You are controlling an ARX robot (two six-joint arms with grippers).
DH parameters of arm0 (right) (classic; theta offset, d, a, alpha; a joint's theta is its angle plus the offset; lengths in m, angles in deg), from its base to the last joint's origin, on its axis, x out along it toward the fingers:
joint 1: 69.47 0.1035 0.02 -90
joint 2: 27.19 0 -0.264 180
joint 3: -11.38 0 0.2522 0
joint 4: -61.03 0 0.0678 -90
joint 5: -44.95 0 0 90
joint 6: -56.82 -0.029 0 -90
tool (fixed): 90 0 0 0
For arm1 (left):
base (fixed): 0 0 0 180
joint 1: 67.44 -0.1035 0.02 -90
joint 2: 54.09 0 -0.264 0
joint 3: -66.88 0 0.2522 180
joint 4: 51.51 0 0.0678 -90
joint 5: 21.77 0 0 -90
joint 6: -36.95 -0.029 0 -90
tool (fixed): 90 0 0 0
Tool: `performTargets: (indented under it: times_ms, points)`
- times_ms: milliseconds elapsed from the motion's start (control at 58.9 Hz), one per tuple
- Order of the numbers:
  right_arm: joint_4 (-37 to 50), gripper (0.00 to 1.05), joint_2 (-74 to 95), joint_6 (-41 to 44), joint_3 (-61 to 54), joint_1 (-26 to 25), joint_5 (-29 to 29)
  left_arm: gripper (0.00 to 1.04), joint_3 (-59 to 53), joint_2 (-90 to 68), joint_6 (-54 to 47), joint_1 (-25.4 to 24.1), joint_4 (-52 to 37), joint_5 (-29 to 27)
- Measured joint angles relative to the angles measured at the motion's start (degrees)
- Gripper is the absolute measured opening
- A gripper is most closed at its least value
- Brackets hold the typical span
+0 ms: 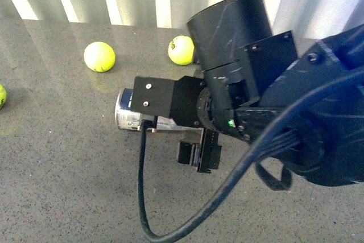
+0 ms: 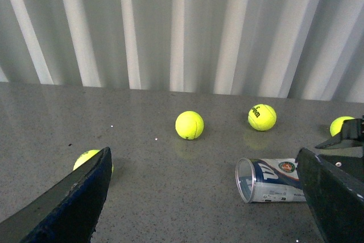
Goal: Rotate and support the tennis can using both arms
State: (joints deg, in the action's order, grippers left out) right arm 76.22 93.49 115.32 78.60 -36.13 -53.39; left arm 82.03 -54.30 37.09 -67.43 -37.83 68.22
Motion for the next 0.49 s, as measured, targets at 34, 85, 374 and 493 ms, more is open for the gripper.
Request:
performTargets:
  times_ms: [34,85,374,493]
  points:
    - [0.94,0.97,-1.27,-1.25,-1.25,-0.63,-0.61,0.98,0.00,0.00,0.00,0.00,0.00,0.00]
    - [2.73,0.97,-3.54,-3.21,-3.41,-1.90,-1.75,0.98,0.00,0.00,0.00,0.00,0.00,0.00]
    - [10.43,0.97,-19.23,-23.63,-15.21,-17.22,-14.97,0.98,0.00,0.00,0.00,0.00,0.00,0.00]
    - [14.60,0.97,-29.24,-28.76,-20.09,-25.73,-18.64,0.98,0.00,0.00,0.00,0.00,0.00,0.00]
